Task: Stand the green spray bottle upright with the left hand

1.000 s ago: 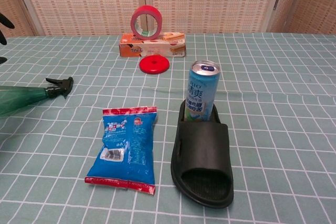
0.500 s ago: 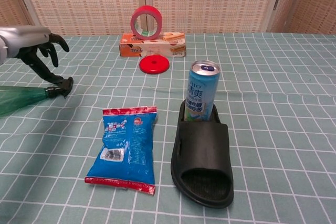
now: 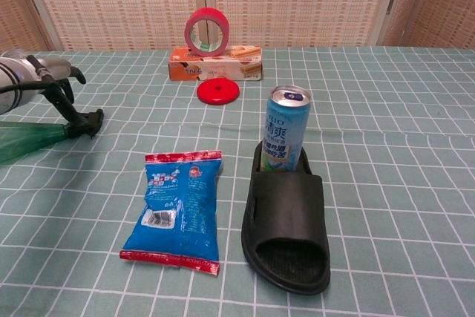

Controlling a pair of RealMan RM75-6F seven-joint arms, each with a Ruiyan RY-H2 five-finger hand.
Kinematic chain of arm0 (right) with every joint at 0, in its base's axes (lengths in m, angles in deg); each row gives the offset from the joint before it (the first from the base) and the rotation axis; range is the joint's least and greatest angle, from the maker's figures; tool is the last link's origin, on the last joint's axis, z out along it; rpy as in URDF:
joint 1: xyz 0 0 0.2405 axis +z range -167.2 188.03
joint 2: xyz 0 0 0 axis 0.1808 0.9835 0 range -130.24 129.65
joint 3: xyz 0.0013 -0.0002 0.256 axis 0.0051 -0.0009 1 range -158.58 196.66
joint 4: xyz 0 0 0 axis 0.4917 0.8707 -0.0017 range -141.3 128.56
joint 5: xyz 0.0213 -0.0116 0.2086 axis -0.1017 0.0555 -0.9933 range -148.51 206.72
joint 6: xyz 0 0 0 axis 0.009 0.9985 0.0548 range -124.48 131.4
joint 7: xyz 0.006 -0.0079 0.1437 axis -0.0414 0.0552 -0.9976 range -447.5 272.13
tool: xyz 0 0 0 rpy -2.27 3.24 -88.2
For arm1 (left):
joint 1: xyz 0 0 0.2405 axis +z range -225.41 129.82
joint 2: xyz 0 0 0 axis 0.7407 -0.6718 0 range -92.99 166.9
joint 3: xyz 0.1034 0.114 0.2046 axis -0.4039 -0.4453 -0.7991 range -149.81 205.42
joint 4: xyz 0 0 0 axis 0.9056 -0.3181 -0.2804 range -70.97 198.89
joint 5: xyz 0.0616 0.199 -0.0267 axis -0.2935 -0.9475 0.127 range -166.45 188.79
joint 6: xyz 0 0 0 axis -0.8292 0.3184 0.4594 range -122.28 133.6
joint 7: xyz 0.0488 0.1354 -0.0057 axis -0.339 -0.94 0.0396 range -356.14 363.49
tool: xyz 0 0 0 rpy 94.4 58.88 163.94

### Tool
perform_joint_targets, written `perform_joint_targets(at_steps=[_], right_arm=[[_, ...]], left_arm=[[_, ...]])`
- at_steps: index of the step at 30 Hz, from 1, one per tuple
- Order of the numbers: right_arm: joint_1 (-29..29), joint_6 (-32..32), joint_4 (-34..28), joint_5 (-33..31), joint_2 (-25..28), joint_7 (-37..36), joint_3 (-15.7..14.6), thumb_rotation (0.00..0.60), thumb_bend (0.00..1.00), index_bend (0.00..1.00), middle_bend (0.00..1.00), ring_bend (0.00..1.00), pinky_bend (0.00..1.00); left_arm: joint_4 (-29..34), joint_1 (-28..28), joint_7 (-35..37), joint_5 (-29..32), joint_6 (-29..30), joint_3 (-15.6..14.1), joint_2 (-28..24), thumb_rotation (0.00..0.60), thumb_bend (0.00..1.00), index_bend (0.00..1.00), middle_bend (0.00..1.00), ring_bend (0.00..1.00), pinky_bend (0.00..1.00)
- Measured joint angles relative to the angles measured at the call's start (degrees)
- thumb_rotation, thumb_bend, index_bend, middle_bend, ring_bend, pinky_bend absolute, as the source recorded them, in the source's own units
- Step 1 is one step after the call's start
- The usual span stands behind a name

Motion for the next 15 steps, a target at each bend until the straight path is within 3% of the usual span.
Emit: perform_joint_targets(at_steps=[6,15], right_arm=[[-0.07,0.25,0.03,-0.05,-0.2,0.34,0.04,0.6,0.0,0.16,0.11,0.0,0.0],[-0.02,0.18,-0.2,-0.41,-0.31,0.73,0.16,0.6,0.0,0.16,0.11,0.0,0.0]], left_arm=[[-3.14,-0.27,-0.37,-0.39,-0.68,-1.4,-0.14,0.6,0.25,0.09,0.2,0.1,0.13],[-3.04,1.41,-0.15,5.04,-3.3,-1.23,-1.79,0.6,0.25,0.09,0.22,0.1,0.12]])
